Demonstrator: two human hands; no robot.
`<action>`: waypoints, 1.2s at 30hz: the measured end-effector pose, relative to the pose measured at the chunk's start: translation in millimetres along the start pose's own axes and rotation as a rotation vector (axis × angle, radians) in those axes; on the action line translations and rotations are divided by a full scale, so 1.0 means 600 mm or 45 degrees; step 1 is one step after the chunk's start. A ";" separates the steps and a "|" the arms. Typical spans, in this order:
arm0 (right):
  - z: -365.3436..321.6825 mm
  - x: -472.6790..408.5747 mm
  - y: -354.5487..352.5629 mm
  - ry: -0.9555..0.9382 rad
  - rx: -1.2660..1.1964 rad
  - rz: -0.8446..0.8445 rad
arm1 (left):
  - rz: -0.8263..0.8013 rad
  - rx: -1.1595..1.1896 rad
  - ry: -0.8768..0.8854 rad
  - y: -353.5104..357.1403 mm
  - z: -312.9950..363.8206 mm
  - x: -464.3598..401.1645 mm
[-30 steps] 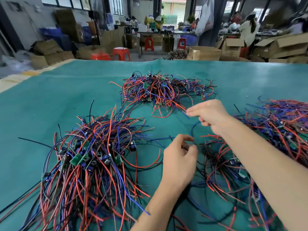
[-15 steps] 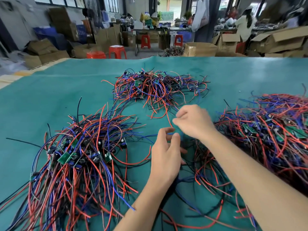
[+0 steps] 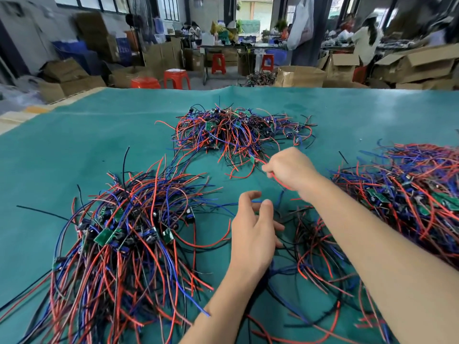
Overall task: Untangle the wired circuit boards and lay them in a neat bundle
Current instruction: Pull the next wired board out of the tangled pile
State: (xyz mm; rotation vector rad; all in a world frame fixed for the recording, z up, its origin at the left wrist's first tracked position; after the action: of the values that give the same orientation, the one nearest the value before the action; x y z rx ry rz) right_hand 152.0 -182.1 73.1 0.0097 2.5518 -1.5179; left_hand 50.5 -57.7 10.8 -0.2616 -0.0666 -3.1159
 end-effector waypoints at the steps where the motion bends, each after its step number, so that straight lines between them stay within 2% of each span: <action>1: -0.005 0.021 -0.018 -0.035 -0.006 0.028 | -0.010 0.012 -0.004 0.001 -0.001 0.001; 3: -0.008 0.072 -0.045 -0.085 -0.128 0.074 | -0.034 0.037 -0.017 0.002 -0.003 0.000; 5: -0.011 0.133 -0.053 -0.127 -0.440 0.105 | -0.056 0.055 -0.039 0.002 -0.003 0.001; 7: -0.024 0.185 -0.044 -0.215 -0.567 0.047 | -0.083 0.095 -0.075 0.002 0.000 0.002; 10: -0.030 0.224 -0.008 -0.355 -0.550 -0.118 | -0.102 0.089 -0.094 0.004 0.006 0.006; 14: -0.029 0.235 0.023 -0.462 -0.399 -0.166 | -0.054 -0.028 -0.028 0.002 0.008 0.004; 17: -0.029 0.240 0.015 -0.469 -0.438 -0.030 | -0.081 0.040 -0.056 0.002 0.006 0.003; 19: -0.022 0.240 -0.009 -0.430 -0.546 0.216 | -0.125 0.125 -0.100 0.003 0.005 0.002; 20: -0.015 0.241 -0.024 -0.412 -0.504 0.360 | -0.147 0.163 -0.116 0.005 0.004 0.002; 21: -0.010 0.241 -0.035 -0.396 -0.336 0.461 | -0.159 0.182 -0.118 0.006 0.004 0.001; 23: -0.006 0.240 -0.036 -0.346 0.049 0.406 | -0.155 0.176 -0.105 0.007 0.002 0.001; 24: -0.002 0.237 -0.026 -0.325 0.089 0.314 | -0.149 0.169 -0.093 0.006 0.001 0.001; 26: -0.005 0.234 0.000 -0.351 -0.137 0.127 | -0.163 0.176 -0.074 0.007 -0.001 0.000; 29: -0.028 0.239 0.022 -0.354 -0.728 -0.085 | -0.220 0.190 -0.075 0.011 0.001 0.002; 31: -0.024 0.237 0.018 -0.306 -0.842 0.037 | -0.248 0.152 -0.061 0.013 0.004 0.005; 34: 0.014 0.230 -0.003 -0.144 -0.866 0.447 | -0.301 0.020 0.014 0.020 0.010 0.012; 36: 0.028 0.228 -0.003 -0.064 -1.017 0.534 | -0.309 -0.108 0.049 0.021 0.014 0.017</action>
State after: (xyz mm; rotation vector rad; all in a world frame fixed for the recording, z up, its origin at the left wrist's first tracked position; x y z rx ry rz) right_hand 19.3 -208.9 46.5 0.3656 2.6910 -0.3081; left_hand 41.8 -70.3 21.3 -0.2098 0.0370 -3.3691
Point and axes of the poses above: each hand's wrist, its own x-axis away from the middle knuckle, its own y-axis out of the palm, z = x × y, the point moved 6 cm from there along -x, towards the middle knuckle, and after that the axes turned 15 degrees about -y, right-handed, at the moved point
